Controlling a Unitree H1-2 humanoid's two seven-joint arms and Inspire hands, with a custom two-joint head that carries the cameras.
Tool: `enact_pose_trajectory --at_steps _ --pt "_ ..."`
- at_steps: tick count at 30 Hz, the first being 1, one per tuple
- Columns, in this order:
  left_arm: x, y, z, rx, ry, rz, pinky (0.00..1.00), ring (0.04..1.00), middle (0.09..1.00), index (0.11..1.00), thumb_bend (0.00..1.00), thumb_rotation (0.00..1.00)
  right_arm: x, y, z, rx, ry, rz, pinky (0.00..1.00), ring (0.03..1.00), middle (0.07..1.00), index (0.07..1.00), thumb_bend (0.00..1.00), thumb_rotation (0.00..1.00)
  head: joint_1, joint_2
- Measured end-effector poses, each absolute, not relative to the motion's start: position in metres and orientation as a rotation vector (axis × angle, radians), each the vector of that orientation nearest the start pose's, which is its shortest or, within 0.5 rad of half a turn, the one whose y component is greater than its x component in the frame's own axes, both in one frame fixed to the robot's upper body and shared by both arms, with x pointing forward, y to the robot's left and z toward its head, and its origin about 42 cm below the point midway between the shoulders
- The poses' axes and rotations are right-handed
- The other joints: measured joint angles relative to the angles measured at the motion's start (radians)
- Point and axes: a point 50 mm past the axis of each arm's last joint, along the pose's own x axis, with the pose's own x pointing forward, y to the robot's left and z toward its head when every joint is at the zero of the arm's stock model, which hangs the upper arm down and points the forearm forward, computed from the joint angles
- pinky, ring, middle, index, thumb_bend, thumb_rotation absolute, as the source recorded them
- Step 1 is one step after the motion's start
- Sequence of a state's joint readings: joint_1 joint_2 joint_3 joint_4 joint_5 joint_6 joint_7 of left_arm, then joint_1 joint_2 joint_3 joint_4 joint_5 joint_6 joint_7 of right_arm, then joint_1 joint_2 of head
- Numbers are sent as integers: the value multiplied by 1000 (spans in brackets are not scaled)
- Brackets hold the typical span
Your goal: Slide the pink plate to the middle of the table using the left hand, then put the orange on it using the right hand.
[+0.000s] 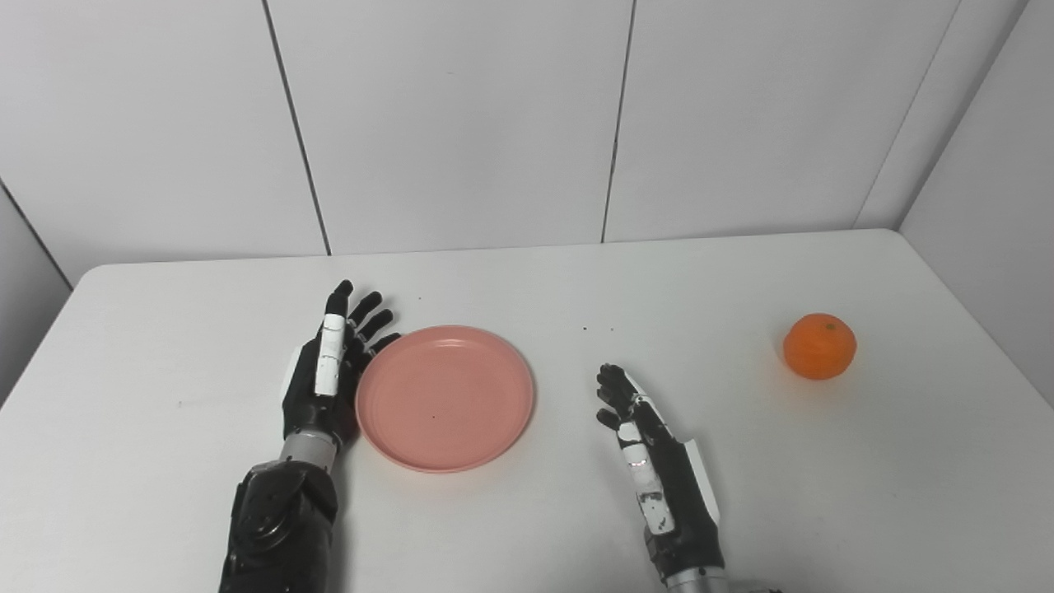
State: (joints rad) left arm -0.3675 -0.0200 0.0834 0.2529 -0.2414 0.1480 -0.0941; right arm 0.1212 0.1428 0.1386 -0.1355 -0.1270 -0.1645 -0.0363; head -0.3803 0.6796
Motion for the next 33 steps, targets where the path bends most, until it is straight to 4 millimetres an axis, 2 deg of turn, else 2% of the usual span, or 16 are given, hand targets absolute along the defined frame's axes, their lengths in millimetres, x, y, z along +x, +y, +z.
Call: enact_pose_trajectory --at_steps 13,23,33 --pt "394 168 138 -302 49 -185 775 878 903 967 949 806 246 -133 122 37 -199 44 895 916 903 880 799 958 -34 5" --pt "392 164 137 -296 50 -202 764 876 905 975 936 815 248 -133 122 38 -201 44 881 912 902 883 793 954 -54 5" --pt "393 159 133 -288 35 -223 771 878 907 986 931 810 247 -142 125 17 -213 0 894 914 901 879 772 952 -74 -2"
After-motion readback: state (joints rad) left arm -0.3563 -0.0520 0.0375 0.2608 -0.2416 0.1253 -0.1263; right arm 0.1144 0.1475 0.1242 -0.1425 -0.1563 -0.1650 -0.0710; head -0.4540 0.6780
